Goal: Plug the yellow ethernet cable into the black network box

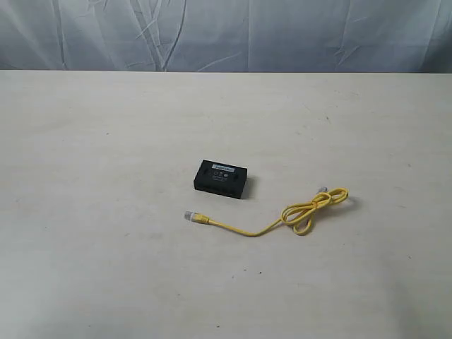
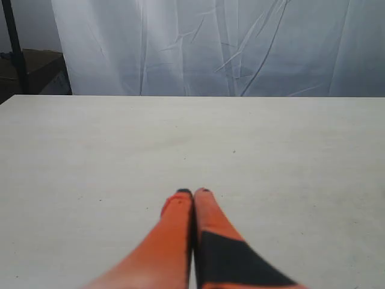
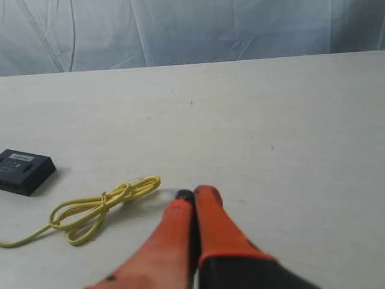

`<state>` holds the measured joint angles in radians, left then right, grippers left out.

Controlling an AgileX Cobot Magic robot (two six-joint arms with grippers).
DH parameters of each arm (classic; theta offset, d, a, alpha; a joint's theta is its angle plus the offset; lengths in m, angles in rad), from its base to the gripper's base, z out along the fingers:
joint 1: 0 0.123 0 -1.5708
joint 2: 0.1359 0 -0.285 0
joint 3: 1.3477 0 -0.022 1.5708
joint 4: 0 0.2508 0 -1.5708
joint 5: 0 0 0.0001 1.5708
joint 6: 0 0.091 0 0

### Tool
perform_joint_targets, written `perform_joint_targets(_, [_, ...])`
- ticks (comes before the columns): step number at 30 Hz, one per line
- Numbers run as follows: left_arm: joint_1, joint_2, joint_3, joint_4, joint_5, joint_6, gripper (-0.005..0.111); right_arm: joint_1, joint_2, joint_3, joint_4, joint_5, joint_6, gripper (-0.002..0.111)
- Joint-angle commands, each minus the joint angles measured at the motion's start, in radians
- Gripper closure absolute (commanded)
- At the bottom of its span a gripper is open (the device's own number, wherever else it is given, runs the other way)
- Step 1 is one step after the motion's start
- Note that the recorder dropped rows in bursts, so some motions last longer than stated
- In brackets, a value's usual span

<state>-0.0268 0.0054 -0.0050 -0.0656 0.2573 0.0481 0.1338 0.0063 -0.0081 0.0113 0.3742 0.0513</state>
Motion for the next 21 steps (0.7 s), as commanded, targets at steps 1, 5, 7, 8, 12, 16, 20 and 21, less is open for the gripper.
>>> perform_joint_targets(1, [-0.006,-0.005,0.005,0.001,-0.011,-0.004,0.107,-0.004,-0.006,0.008,-0.002,-0.009,0.001,0.108])
perform_joint_targets(5, [-0.006,-0.005,0.005,0.001,-0.011,-0.004,0.107,-0.004,-0.006,0.008,-0.006,-0.069,0.001,0.108])
perform_joint_targets(7, [-0.006,-0.005,0.005,0.001,-0.011,-0.004,0.107,-0.004,-0.006,0.008,-0.011,-0.151,0.001,0.108])
perform_joint_targets(8, [-0.006,-0.005,0.005,0.001,-0.011,-0.004,0.107,-0.004,-0.006,0.008,-0.011,-0.208,0.001,0.108])
perform_joint_targets(12, [-0.006,-0.005,0.005,0.001,-0.011,-0.004,0.107,-0.004,-0.006,0.008,-0.003,-0.374,0.001,0.108])
perform_joint_targets(16, [-0.006,-0.005,0.005,0.001,-0.011,-0.004,0.107,-0.004,-0.006,0.008,-0.003,-0.476,0.001,0.108])
perform_joint_targets(20, [-0.006,-0.005,0.005,0.001,-0.011,-0.004,0.107,-0.004,-0.006,0.008,-0.003,-0.54,0.001,0.108])
perform_joint_targets(21, [-0.006,-0.005,0.005,0.001,-0.011,-0.004,0.107,-0.004,-0.006,0.008,-0.003,-0.556,0.001,0.108])
